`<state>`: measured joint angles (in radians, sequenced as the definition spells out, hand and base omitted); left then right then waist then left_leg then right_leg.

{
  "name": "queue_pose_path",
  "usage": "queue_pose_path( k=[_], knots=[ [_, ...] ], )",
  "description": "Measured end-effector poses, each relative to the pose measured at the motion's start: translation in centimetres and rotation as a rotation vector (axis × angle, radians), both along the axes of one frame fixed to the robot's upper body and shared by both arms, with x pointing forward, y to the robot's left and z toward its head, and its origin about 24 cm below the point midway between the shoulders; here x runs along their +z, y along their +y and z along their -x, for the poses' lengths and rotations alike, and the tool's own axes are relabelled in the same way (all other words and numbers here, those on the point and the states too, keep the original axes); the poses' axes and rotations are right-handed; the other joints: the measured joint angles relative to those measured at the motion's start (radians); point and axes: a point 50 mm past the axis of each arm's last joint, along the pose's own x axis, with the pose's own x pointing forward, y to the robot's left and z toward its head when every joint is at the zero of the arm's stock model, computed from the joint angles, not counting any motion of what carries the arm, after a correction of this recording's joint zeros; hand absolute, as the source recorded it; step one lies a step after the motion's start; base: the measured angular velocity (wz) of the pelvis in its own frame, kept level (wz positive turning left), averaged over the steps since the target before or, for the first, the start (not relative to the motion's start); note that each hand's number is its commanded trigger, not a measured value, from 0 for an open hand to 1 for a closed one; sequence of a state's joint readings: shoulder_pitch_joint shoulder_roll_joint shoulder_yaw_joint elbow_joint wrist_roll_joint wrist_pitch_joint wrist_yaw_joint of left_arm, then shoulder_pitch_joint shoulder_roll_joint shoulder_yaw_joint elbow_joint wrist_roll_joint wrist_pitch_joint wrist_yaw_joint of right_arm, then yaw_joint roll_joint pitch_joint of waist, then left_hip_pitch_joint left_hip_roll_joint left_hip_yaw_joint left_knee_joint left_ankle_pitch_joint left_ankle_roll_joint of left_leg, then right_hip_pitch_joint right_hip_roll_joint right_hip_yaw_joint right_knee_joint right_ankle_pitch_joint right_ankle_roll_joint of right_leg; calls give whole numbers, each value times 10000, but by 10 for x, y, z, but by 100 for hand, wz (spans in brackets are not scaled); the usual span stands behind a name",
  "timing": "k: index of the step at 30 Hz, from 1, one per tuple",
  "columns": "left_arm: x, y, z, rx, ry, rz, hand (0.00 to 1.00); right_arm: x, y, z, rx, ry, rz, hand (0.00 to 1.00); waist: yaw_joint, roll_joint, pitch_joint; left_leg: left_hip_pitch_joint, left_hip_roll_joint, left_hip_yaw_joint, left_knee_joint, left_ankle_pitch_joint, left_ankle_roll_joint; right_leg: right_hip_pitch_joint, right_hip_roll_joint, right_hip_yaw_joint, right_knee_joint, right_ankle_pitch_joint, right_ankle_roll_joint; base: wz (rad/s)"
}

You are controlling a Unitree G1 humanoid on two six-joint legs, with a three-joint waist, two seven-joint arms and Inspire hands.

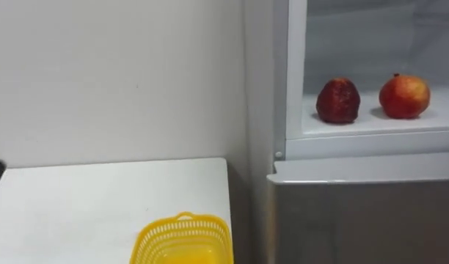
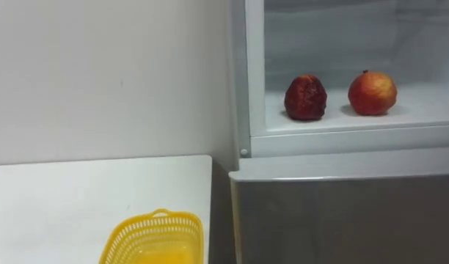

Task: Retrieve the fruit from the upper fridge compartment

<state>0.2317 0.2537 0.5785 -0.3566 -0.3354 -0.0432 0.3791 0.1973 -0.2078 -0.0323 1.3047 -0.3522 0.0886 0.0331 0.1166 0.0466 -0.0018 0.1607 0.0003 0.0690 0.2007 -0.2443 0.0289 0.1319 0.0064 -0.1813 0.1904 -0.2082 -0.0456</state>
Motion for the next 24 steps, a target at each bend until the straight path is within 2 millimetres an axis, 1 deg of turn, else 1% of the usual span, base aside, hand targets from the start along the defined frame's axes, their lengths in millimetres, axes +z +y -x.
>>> queue_pose_path(
  k=[1, 2, 3, 4, 5, 6, 7, 8, 9, 10, 11, 12, 13, 14, 15, 16, 18, 19, 21, 22, 24],
  knots=[
    [-8, 5, 5, 255, 150, 419, 0, 0, 0, 0, -6, -40, 5, 0, 42, 10, -5, -13, -2, -4, -16, -1, 1, -12, -1, 2, 5, 0, 1, 0],
    [-24, 13, 15, 759, 556, 1184, 0, 0, 0, -2, 29, -125, 11, 0, 44, -12, 3, -93, -15, -64, -33, -5, 8, -44, -28, -104, 13, 2, 4, 14],
    [-40, 19, 23, 1224, 845, 2072, 0, 0, 0, 1, -18, -38, 27, 0, 25, -40, 7, -140, -62, -229, -43, -5, 15, -79, -53, -132, 40, -1, 21, 19],
    [-49, 21, 26, 1476, 938, 2549, 0, 0, 0, 2, -58, 26, 25, 0, 29, -47, -4, -137, -77, -269, -36, -1, 22, -119, -58, -124, 85, -17, 42, 19],
    [-67, 23, 34, 2039, 1238, 3381, 0, 0, 0, 1, -85, 69, 51, 0, 98, -41, -13, -141, -115, -296, -43, 6, 34, -155, -80, -102, 169, -53, 58, 5],
    [-90, 27, 41, 2594, 1773, 4187, 0, 0, -1, -2, -71, 34, 94, 0, 206, -26, -16, -113, -113, -297, -80, 14, 45, -154, -85, -107, 204, -59, 57, 0],
    [-102, 29, 46, 2923, 2137, 4558, 0, 0, -1, -4, -34, -3, 104, 0, 238, -11, -13, -113, -115, -298, -112, 16, 48, -157, -90, -107, 236, -71, 54, -7],
    [-124, 30, 56, 3582, 2682, 5443, 0, 0, 0, -6, 12, -20, 82, 0, 202, -44, -26, -108, -128, -313, -112, 17, 48, -199, -105, -109, 333, -123, 45, 0],
    [-144, 28, 65, 4039, 3281, 6066, 0, 0, 2, -8, 67, -48, 15, 0, 172, -112, -36, -129, -139, -414, -125, 16, 48, -196, -106, -123, 317, -130, 40, 0],
    [-154, 27, 69, 4195, 3661, 6328, 0, 0, 2, -9, 61, -73, -42, 0, 178, -136, -38, -133, -140, -420, -132, 16, 48, -197, -105, -126, 315, -132, 38, 4],
    [-175, 22, 80, 4528, 4386, 7014, 0, 0, 2, -10, -26, -133, -79, 0, 174, -173, -40, -131, -138, -424, -132, 16, 48, -193, -100, -114, 307, -133, 37, 0],
    [-196, 14, 90, 4800, 5160, 7733, 0, 0, 1, -12, -132, -185, -104, 0, 138, -180, -39, -136, -138, -445, -121, 15, 48, -180, -108, -151, 296, -133, 37, 0],
    [-207, 9, 95, 4917, 5622, 8015, 0, 0, 1, -12, -167, -172, -106, 0, 123, -173, -45, -144, -140, -448, -107, 14, 49, -180, -112, -161, 292, -133, 37, 5],
    [-224, -2, 106, 4997, 6597, 8426, 0, -1, 2, -14, -183, -146, -146, 0, 67, -200, -51, -168, -144, -450, -99, 14, 50, -174, -123, -195, 275, -133, 38, 8],
    [-237, -12, 114, 5019, 7364, 8836, 0, -1, 4, -14, -208, -102, -202, 0, 6, -227, -67, -188, -143, -464, -90, 12, 50, -157, -124, -230, 245, -133, 39, 7],
    [-242, -17, 118, 5054, 7653, 8998, 0, -1, 5, -15, -215, -98, -223, 0, 0, -242, -71, -182, -141, -469, -100, 12, 50, -141, -117, -231, 213, -133, 39, 0],
    [-261, -31, 137, 5084, 8762, 9698, 0, -1, 4, -16, -204, -126, -217, 0, 4, -246, -74, -102, -128, -449, -168, 12, 50, -90, -87, -151, 171, -121, 38, -6],
    [-264, -34, 142, 5115, 8966, 9860, 0, -1, 4, -16, -218, -129, -206, 0, 3, -246, -74, -84, -126, -435, -189, 12, 50, -91, -82, -132, 172, -121, 38, -8],
    [-275, -44, 158, 5128, 9657, 10386, 0, -1, 3, -13, -252, -55, -217, 0, -31, -273, -55, -82, -120, -395, -206, 12, 50, -93, -78, -110, 150, -121, 39, -2],
    [-277, -46, 163, 5114, 9880, 10497, 0, -1, 3, -12, -257, -22, -248, 0, -36, -257, -65, -81, -122, -397, -194, 12, 50, -84, -81, -120, 146, -121, 39, 0],
    [-284, -55, 176, 4672, 10933, 10649, 0, -1, 5, -9, -245, 80, -387, 0, -93, -233, -66, -85, -127, -423, -147, 12, 50, -59, -89, -156, 132, -121, 40, 5]
  ],
)
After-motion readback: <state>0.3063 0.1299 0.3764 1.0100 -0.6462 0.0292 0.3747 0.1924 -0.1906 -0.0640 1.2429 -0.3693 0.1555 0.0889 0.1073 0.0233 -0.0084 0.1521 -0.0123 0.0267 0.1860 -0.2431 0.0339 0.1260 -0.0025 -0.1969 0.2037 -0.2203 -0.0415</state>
